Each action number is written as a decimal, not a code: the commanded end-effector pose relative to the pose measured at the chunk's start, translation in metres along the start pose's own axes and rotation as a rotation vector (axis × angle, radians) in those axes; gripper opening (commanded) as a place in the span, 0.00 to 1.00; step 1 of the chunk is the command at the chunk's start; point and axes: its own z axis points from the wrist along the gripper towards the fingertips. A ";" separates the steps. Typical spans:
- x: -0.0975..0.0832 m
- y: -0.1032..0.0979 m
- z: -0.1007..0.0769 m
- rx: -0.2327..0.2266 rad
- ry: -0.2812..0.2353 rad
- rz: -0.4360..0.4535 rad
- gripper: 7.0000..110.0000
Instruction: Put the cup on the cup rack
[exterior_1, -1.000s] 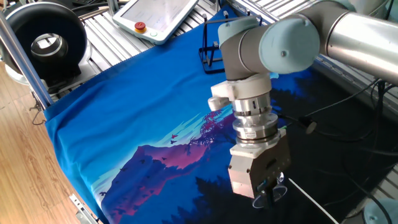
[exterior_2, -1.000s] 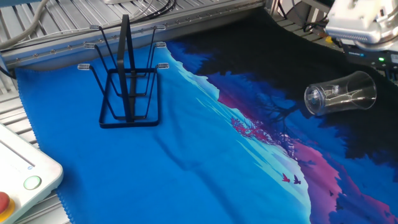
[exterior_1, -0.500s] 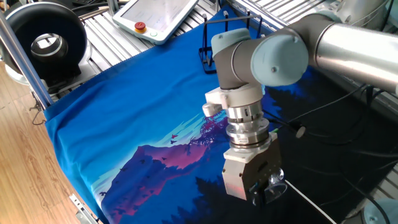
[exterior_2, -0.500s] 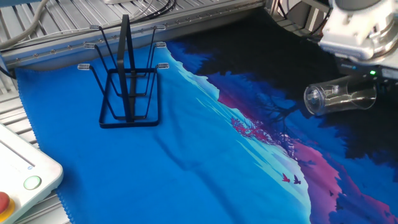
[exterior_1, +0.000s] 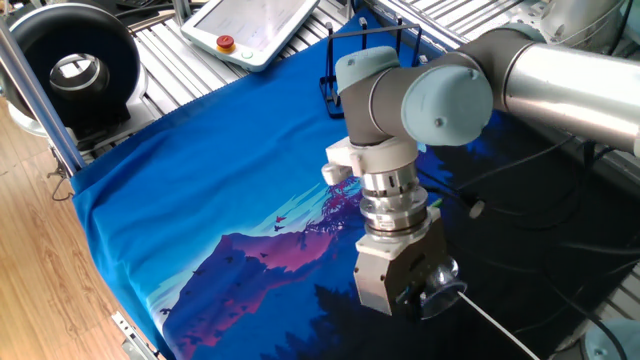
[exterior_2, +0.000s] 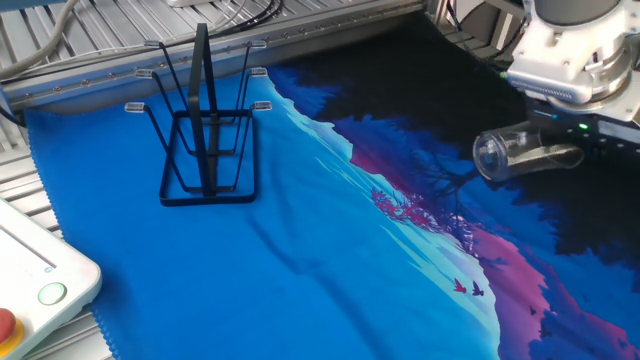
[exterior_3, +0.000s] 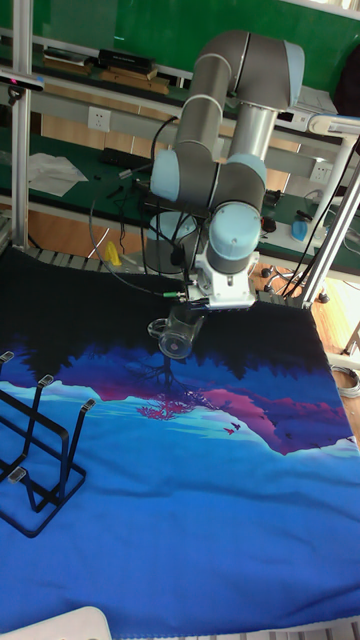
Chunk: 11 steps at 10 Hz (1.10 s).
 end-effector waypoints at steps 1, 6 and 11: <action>-0.006 -0.028 -0.028 0.144 -0.015 -0.003 0.00; -0.017 -0.063 -0.060 0.214 -0.007 -0.020 0.00; -0.025 0.001 -0.060 0.010 -0.006 0.047 0.00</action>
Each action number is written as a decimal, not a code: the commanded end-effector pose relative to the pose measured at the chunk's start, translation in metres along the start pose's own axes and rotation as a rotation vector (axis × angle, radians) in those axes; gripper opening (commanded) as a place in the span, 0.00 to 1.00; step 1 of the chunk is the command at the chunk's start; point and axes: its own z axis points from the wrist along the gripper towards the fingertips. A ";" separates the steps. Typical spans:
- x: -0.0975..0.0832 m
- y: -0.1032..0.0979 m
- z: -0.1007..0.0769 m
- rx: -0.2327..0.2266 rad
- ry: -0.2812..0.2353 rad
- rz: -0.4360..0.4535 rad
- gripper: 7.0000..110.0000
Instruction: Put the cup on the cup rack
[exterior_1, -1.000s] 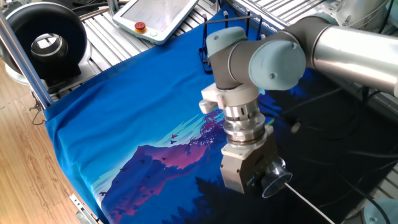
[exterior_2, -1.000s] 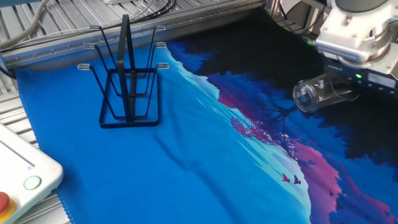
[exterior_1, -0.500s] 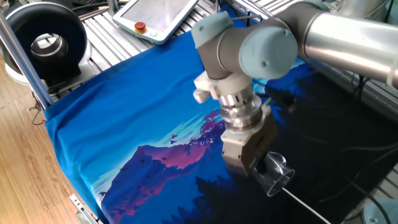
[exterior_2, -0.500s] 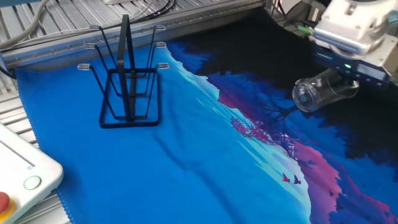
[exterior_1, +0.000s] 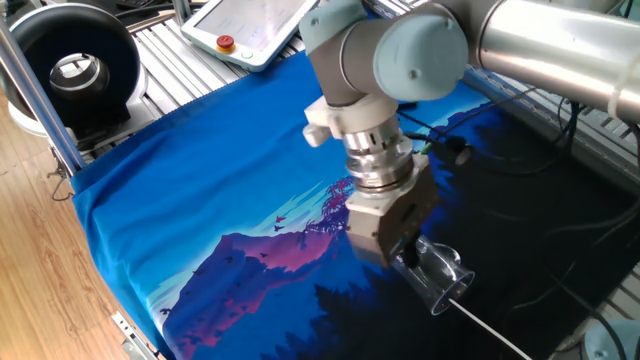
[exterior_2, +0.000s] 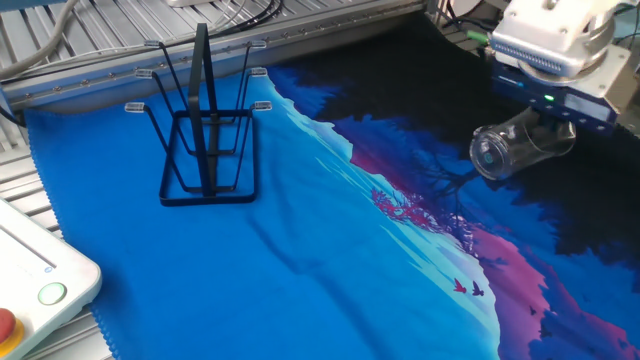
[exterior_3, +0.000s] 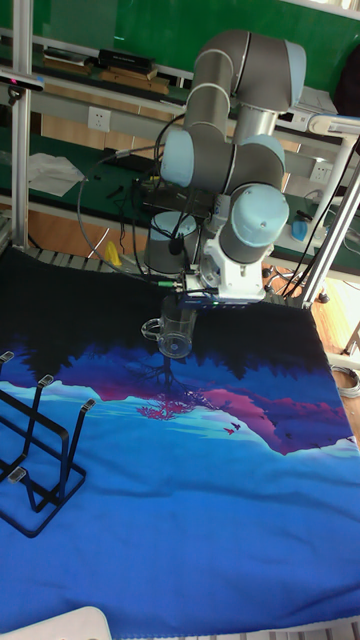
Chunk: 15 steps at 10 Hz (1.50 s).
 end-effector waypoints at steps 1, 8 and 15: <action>-0.016 0.024 0.004 -0.113 0.006 0.013 0.00; -0.037 -0.016 0.025 -0.002 -0.015 0.043 0.00; -0.044 -0.124 -0.023 0.354 -0.043 0.097 0.00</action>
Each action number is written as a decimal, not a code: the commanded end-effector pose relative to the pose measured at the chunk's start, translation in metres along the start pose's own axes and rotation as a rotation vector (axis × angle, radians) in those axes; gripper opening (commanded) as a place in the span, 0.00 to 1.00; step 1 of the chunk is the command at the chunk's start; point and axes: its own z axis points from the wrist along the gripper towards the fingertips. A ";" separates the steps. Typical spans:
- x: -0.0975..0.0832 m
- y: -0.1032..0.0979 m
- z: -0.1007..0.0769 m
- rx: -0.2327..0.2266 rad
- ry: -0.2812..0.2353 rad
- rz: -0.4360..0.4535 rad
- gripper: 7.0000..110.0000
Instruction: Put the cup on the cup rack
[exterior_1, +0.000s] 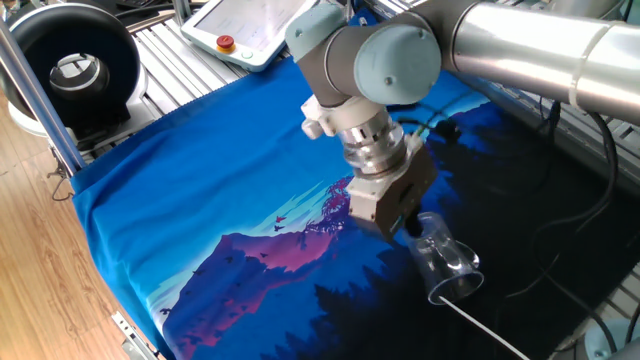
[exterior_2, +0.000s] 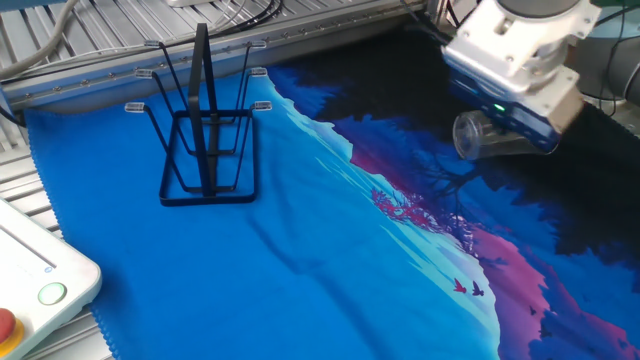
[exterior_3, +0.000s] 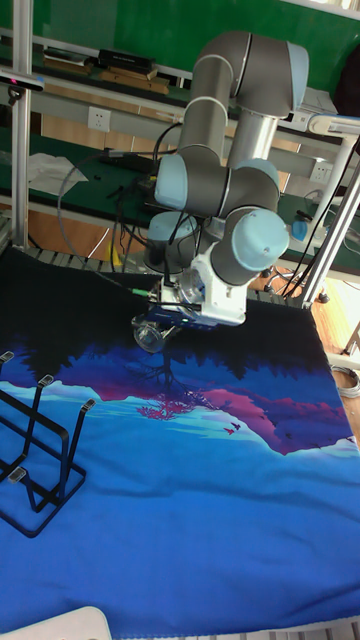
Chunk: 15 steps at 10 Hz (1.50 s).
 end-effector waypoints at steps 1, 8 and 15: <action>-0.002 -0.014 -0.018 0.022 -0.006 0.014 0.00; 0.062 0.116 -0.005 -0.438 0.112 -0.139 0.00; 0.118 0.115 0.030 -0.428 0.256 -0.179 0.00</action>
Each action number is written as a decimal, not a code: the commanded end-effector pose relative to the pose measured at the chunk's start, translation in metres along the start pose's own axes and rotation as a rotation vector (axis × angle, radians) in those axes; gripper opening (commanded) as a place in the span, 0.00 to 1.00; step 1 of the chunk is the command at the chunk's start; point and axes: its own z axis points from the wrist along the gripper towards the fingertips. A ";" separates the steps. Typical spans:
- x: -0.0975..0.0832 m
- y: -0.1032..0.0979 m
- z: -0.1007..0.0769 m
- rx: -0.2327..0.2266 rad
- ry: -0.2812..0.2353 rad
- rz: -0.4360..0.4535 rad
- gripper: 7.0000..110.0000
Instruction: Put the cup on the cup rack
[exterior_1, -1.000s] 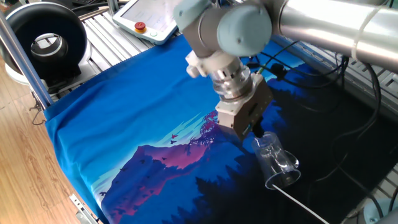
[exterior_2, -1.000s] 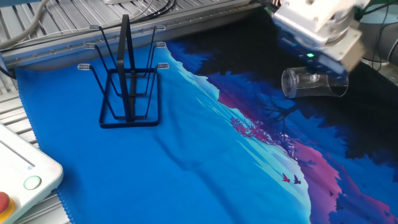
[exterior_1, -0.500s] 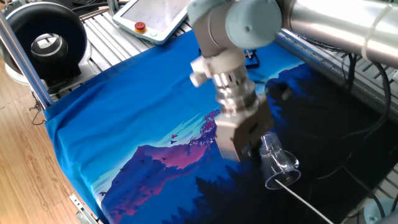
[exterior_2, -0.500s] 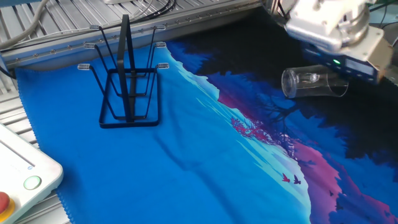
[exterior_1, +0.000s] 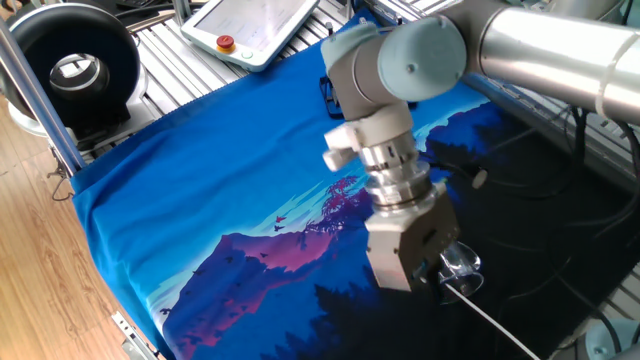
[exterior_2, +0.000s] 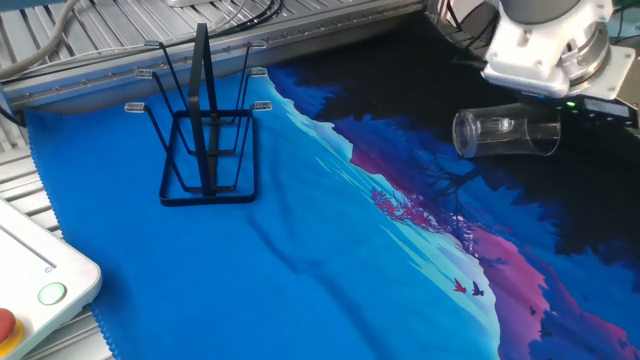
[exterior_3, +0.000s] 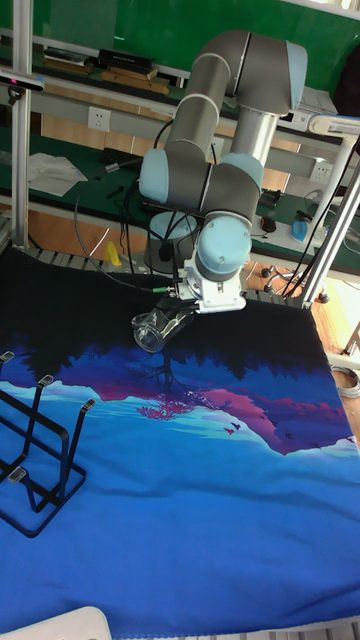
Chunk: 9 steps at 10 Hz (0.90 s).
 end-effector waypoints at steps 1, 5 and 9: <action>0.006 -0.006 0.016 0.000 0.016 0.032 0.00; 0.002 -0.039 0.018 0.115 -0.004 0.082 0.00; -0.011 -0.051 -0.010 0.219 -0.071 0.151 0.00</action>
